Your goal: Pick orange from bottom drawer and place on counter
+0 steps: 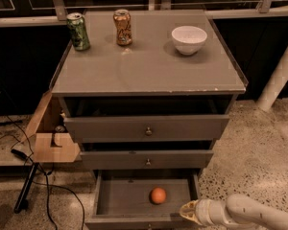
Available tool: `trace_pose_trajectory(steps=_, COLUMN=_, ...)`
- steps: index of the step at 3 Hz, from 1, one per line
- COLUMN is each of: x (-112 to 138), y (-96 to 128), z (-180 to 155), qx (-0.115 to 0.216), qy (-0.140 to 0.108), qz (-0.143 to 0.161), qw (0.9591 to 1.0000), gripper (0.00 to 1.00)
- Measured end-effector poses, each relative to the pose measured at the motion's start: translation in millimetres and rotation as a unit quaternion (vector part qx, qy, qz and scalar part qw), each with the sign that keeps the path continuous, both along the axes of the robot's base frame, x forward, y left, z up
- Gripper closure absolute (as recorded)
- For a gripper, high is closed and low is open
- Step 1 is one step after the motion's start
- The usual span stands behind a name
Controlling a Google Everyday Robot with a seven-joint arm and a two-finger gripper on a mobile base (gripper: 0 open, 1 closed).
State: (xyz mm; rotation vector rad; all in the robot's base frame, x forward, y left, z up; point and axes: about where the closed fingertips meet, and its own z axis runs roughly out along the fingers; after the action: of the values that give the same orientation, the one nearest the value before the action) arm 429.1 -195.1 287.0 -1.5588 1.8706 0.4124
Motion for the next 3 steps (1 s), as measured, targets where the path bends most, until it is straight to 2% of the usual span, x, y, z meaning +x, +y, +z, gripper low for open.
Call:
trace_pose_trajectory(steps=1, x=21, y=22, z=-23, qx=0.016, qy=-0.009, qz=0.006, qw=0.9998, gripper=0.81)
trace_pose_trajectory(steps=3, x=65, y=52, z=-38, qx=0.022, qy=-0.035, qz=0.024, qw=0.9989, gripper=0.35)
